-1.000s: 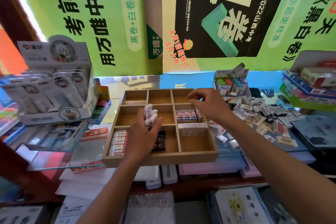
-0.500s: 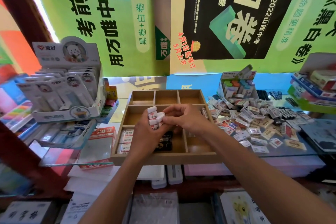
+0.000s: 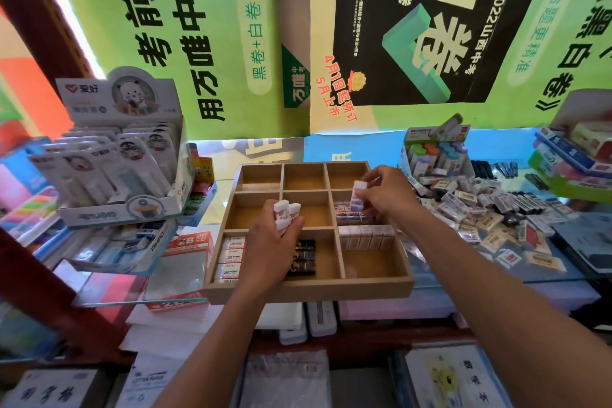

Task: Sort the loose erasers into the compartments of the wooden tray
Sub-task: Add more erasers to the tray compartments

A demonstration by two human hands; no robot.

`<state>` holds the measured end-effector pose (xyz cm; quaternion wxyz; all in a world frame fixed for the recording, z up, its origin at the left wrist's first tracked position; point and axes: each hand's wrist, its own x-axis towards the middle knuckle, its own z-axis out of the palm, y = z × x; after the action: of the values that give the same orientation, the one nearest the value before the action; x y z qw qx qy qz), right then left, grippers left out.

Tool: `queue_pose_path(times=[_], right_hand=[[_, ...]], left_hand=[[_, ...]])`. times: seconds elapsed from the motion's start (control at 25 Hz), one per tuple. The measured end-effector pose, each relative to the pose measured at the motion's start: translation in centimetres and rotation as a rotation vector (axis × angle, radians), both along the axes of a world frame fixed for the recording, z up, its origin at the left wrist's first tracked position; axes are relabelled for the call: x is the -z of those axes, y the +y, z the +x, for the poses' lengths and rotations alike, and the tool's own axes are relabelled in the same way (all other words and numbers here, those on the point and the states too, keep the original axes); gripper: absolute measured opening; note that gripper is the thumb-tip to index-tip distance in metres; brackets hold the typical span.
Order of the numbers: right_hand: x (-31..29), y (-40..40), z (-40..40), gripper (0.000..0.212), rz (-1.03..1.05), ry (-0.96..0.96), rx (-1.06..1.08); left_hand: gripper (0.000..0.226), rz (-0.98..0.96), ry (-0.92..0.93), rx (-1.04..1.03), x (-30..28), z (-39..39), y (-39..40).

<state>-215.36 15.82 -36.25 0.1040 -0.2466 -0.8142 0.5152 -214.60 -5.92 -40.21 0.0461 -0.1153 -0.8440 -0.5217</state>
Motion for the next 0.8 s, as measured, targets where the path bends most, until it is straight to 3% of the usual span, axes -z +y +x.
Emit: queue_pose_path(times=[0.12, 0.24, 0.4, 0.48, 0.6, 0.72, 0.8], right_hand=[[1.7, -0.7, -1.2, 0.03, 0.068, -0.132, -0.098], [3.1, -1.8, -2.2, 0.026, 0.299, -0.077, -0.11], [2.2, -2.2, -1.2, 0.015, 0.46, 0.07, -0.066], [1.1, -3.4, -0.1, 0.012, 0.289, 0.142, -0.298], [0.2, -5.8, 1.3, 0.022, 0.006, 0.087, -0.68], [0.3, -6.6, 1.4, 0.018, -0.029, 0.102, -0.636], [-0.1, -5.7, 1.3, 0.014, -0.178, 0.147, -0.509]], left_hand=[[0.03, -0.006, -0.012, -0.012, 0.2, 0.0, 0.1], [0.036, -0.013, -0.026, -0.019, 0.3, -0.1, 0.1], [0.032, -0.027, -0.014, 0.004, 0.5, -0.3, 0.1], [0.029, -0.043, -0.001, 0.03, 0.5, -0.3, -0.2], [0.028, -0.034, 0.005, 0.06, 0.3, -0.2, -0.4], [0.027, -0.02, 0.011, 0.076, 0.2, 0.1, -0.4], [0.027, -0.003, -0.004, 0.082, 0.3, 0.0, -0.3]])
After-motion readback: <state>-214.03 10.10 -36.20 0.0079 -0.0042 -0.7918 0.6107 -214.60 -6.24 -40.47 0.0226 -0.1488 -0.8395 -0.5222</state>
